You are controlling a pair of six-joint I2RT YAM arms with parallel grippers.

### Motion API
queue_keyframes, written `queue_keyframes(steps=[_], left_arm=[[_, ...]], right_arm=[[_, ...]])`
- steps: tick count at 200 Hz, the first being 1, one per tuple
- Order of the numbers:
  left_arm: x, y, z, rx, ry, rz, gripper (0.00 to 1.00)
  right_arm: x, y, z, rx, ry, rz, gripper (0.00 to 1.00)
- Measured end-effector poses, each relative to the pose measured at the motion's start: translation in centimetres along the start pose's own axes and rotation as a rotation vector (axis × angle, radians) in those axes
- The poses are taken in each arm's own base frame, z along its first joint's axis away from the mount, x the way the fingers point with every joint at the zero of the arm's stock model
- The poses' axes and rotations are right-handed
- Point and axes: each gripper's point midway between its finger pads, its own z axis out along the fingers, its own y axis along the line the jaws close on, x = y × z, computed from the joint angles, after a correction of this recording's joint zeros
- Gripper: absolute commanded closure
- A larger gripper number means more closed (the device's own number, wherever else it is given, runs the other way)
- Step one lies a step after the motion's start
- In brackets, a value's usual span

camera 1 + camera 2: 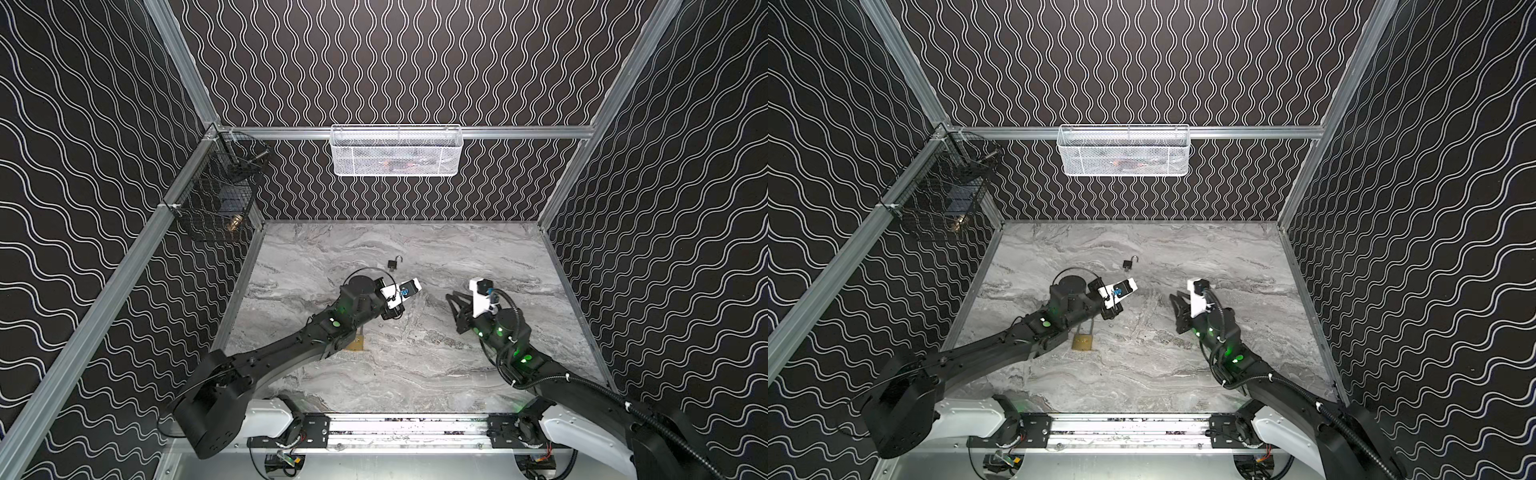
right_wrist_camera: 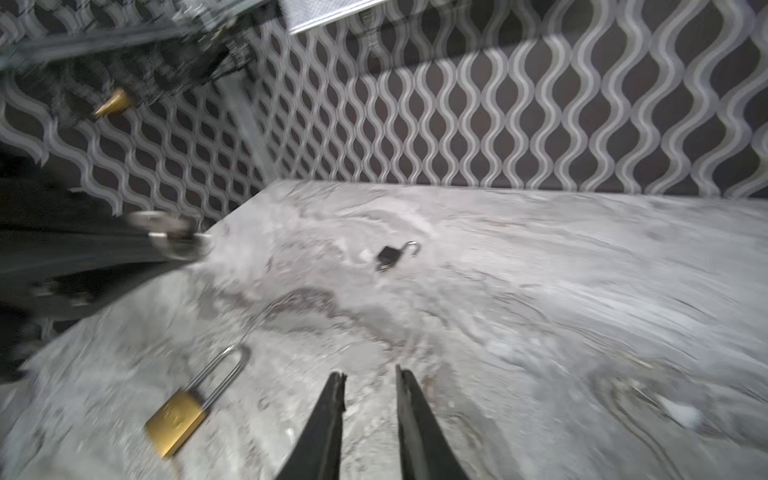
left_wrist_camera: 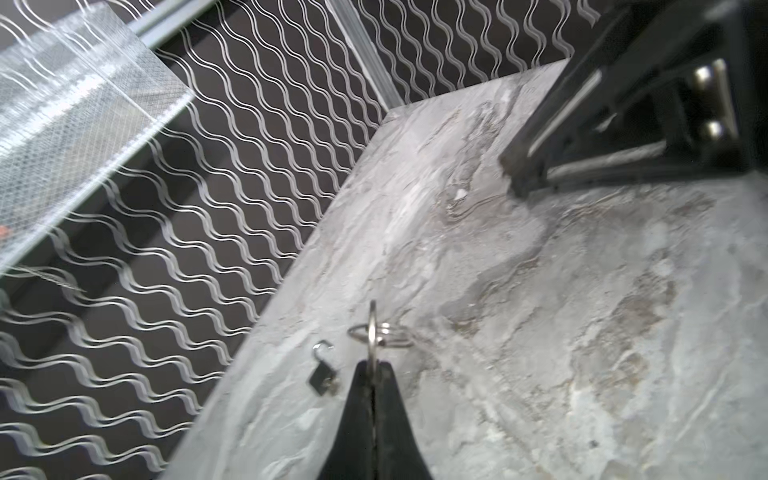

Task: Unlock with the key

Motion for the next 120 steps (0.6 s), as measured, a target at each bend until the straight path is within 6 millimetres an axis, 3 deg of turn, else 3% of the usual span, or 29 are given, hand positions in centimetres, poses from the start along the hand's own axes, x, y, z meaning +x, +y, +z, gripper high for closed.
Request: queue_keyframes(steps=[14, 34, 65, 82, 120], left_arm=[[-0.2, 0.5, -0.4, -0.014, 0.043, 0.087, 1.0], [0.6, -0.1, -1.1, -0.013, 0.105, 0.272, 1.0], [4.5, -2.9, -2.1, -0.006, 0.19, 0.701, 1.0], [5.7, -3.2, -2.4, -0.024, 0.211, 0.919, 1.0], [2.2, -1.1, -3.0, -0.171, 0.186, 1.248, 1.0]], right_arm=[[-0.2, -1.1, -0.1, 0.016, -0.008, 0.043, 0.6], [-0.1, -1.0, 0.2, -0.026, -0.004, 0.085, 0.57], [0.6, 0.2, 0.6, -0.117, 0.027, 0.115, 0.52], [0.8, 0.8, 0.6, -0.159, 0.029, 0.127, 0.49], [0.7, 3.0, 0.2, -0.293, 0.025, 0.12, 0.47]])
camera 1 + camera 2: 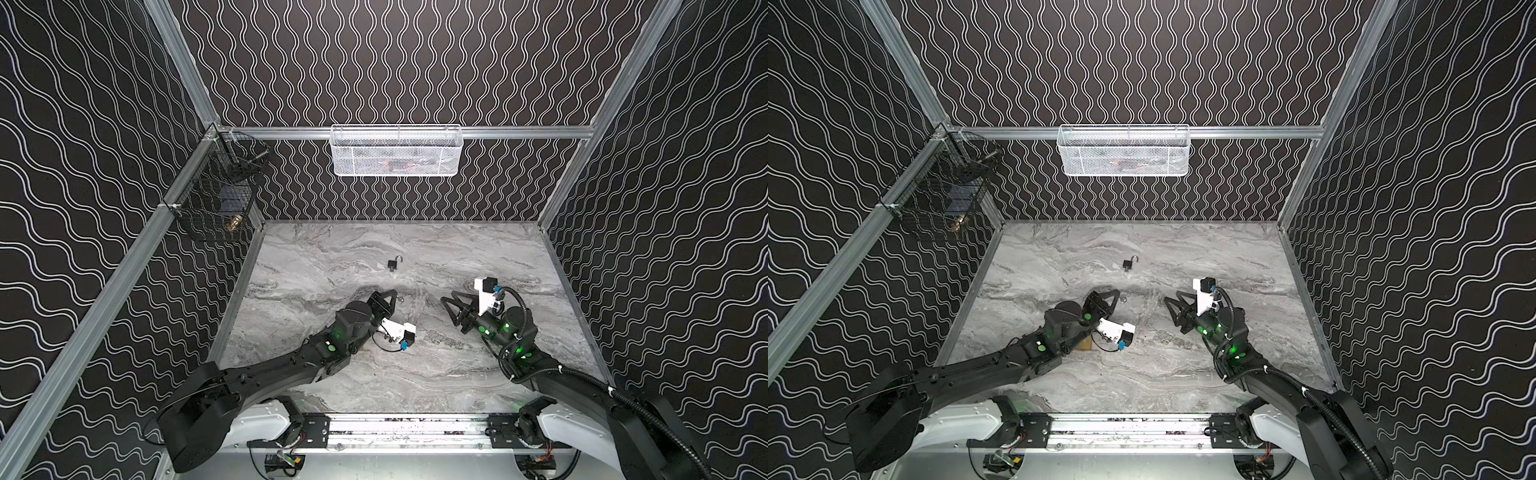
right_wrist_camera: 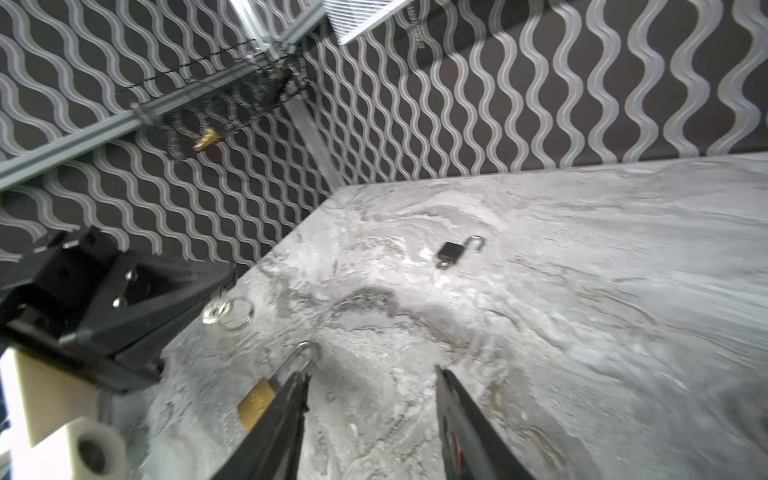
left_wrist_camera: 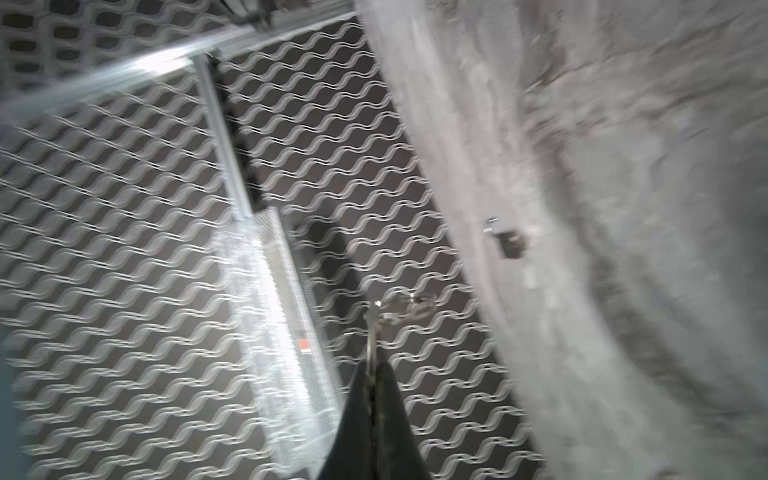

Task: Unlock with the key

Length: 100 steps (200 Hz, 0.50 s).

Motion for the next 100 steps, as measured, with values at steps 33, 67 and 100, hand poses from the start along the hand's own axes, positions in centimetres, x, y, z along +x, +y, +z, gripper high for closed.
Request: queue_keyframes(steps=[33, 67, 100], left_arm=[[-3.1, 3.0, -1.6, -0.061, -0.062, 0.169, 1.0], [-2.3, 7.5, -2.5, -0.09, -0.05, 0.21, 1.0], [-2.0, 10.5, -2.8, -0.11, -0.069, 0.221, 1.0]], right_arm=[[0.8, 2.6, 0.6, -0.179, 0.047, 0.007, 0.44], [-0.8, 4.3, 0.1, -0.229, 0.017, -0.009, 0.45], [-4.9, 5.1, -1.5, -0.126, -0.077, -0.071, 0.4]])
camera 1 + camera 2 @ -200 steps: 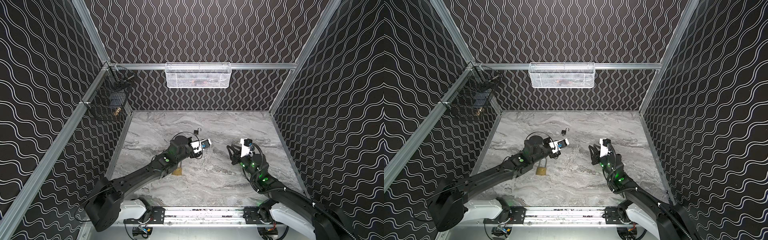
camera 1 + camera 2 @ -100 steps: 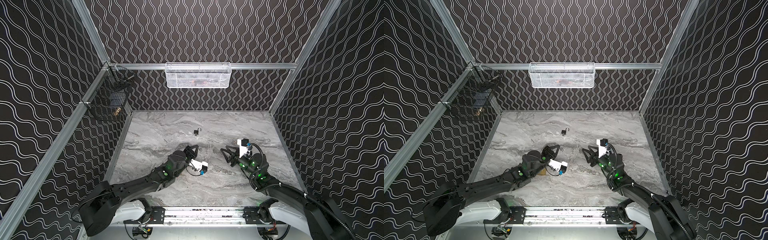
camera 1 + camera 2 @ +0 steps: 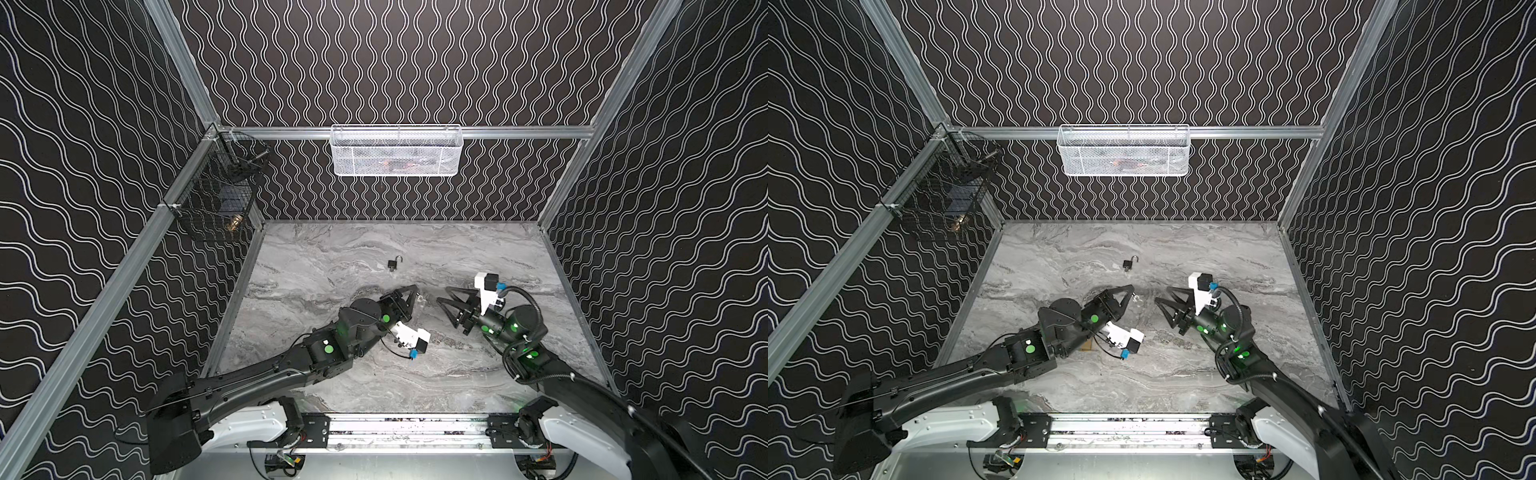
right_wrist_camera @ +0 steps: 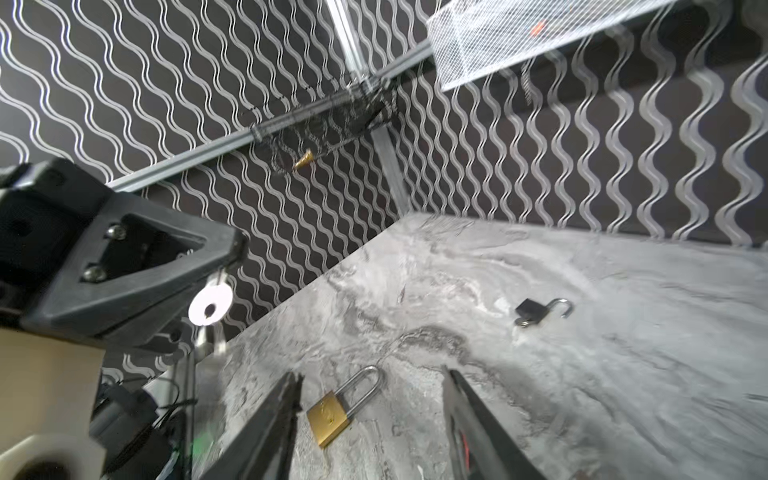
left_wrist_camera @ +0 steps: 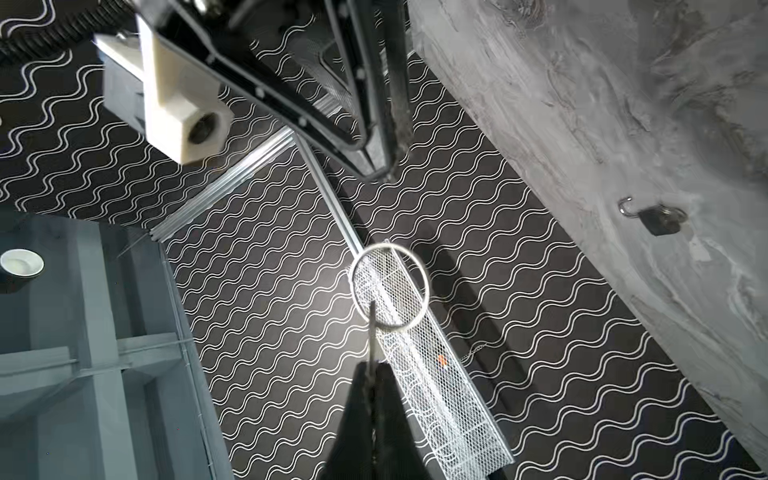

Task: Unlock with the key

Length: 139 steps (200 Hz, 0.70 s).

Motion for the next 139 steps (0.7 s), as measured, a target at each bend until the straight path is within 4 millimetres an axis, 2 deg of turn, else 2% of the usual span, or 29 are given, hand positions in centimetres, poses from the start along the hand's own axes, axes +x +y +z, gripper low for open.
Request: queue_keyframes(steps=[25, 46, 61, 72, 95, 116, 139], left_arm=[[0.4, 2.4, 0.4, -0.046, 0.003, -0.008, 1.0], [-0.5, 6.1, 0.1, -0.138, -0.058, -0.014, 1.0], [-0.9, 9.2, -0.1, -0.211, -0.104, -0.02, 1.0], [-1.4, 10.6, -0.3, -0.243, -0.142, -0.02, 1.0], [-3.2, 12.1, -0.9, -0.295, -0.236, -0.011, 1.0], [-4.2, 12.6, -1.4, -0.345, -0.286, -0.01, 1.0], [-4.9, 13.4, -2.1, -0.411, -0.338, -0.007, 1.0]], right_arm=[[-4.0, 0.4, -2.4, 0.113, -0.067, -0.023, 0.38], [-7.1, 1.6, -4.4, 0.157, -0.105, -0.03, 0.36], [-7.9, 2.2, -5.2, 0.171, -0.082, -0.02, 0.34], [-8.1, 2.6, -5.8, 0.178, -0.062, -0.009, 0.34], [-9.1, 3.9, -7.4, 0.175, -0.062, -0.005, 0.32], [-11.3, 5.6, -9.1, 0.153, -0.111, -0.026, 0.31], [-12.2, 6.8, -9.1, 0.123, -0.085, -0.029, 0.33]])
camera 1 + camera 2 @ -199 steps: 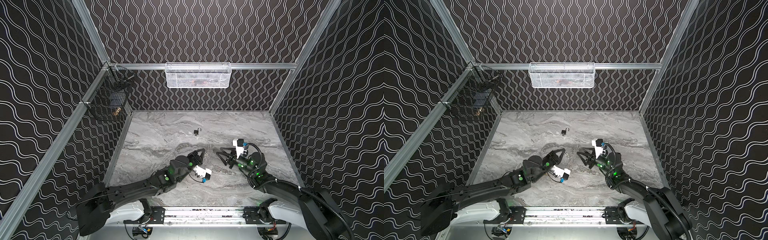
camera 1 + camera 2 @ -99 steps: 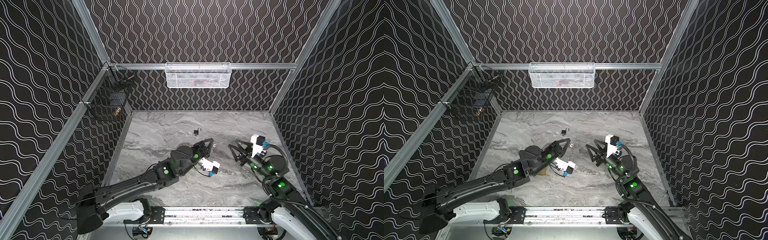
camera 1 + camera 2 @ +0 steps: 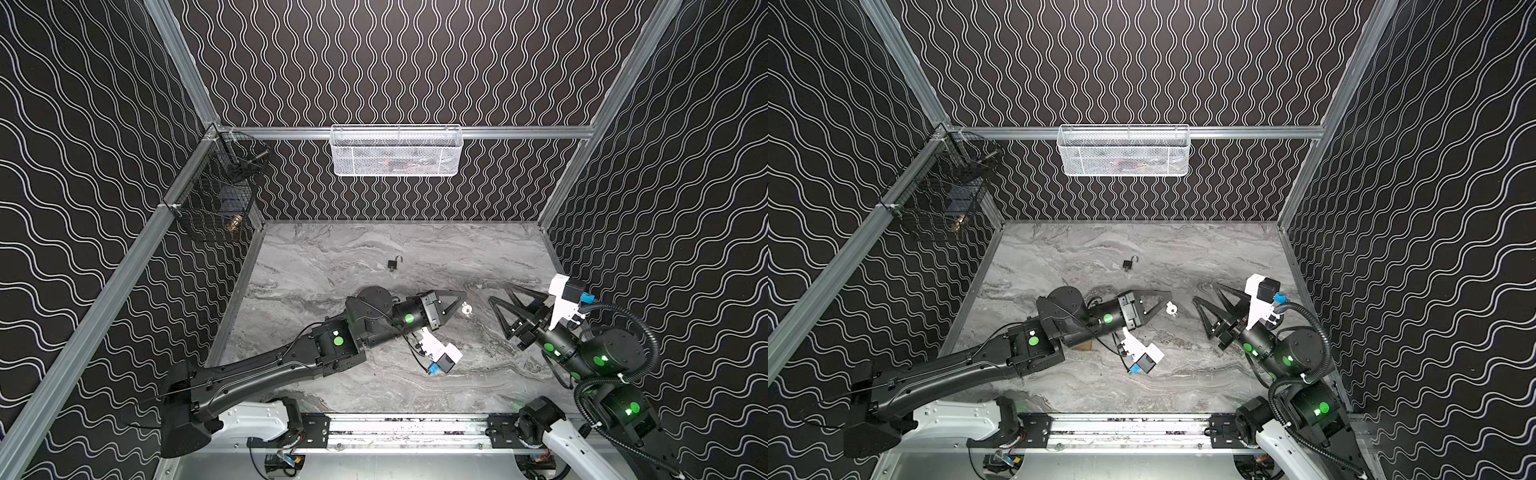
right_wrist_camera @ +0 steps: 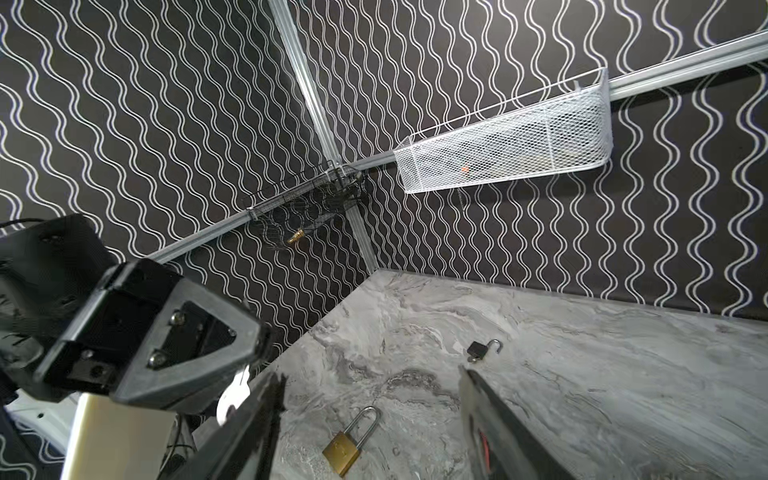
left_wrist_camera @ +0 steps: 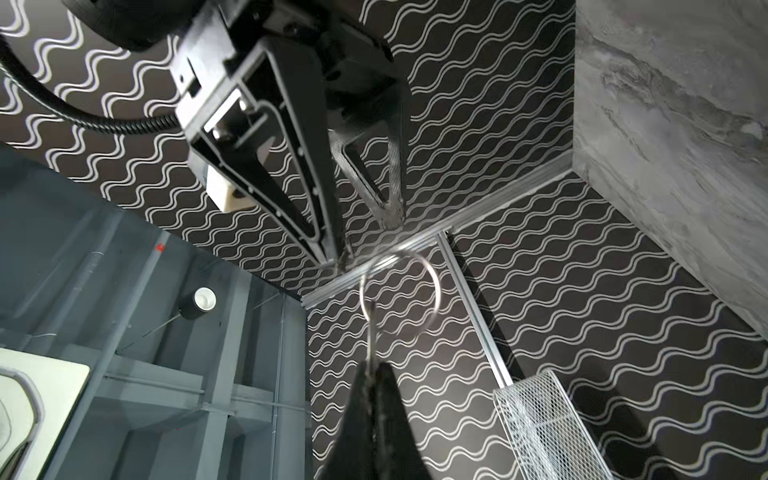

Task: Unlock with the key

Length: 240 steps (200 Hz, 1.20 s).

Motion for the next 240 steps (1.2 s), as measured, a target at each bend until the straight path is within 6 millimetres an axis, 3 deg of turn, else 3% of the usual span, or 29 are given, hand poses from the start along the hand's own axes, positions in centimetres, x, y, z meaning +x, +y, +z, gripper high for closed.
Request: queue_keyframes(steps=[17, 48, 75, 121, 240], left_arm=[[-0.4, 1.0, -0.1, -0.075, -0.013, 0.005, 1.0], [-1.6, 0.6, -0.2, -0.127, -0.042, 0.01, 1.0], [-1.4, 1.4, -0.3, -0.184, -0.022, 0.017, 1.0], [-0.6, 2.9, -0.9, -0.241, 0.01, 0.025, 1.0], [-0.8, 2.5, -0.5, -0.233, 0.009, 0.023, 1.0]], right_arm=[[-0.1, 0.5, 0.4, -0.019, 0.047, 0.012, 0.35], [0.4, 1.8, 0.1, -0.086, 0.081, 0.021, 0.37], [0.5, 3.0, -0.1, -0.144, 0.123, 0.032, 0.43], [0.5, 4.6, -0.5, -0.224, 0.159, 0.035, 0.43], [0.8, 6.4, -0.6, -0.334, 0.194, 0.084, 0.45]])
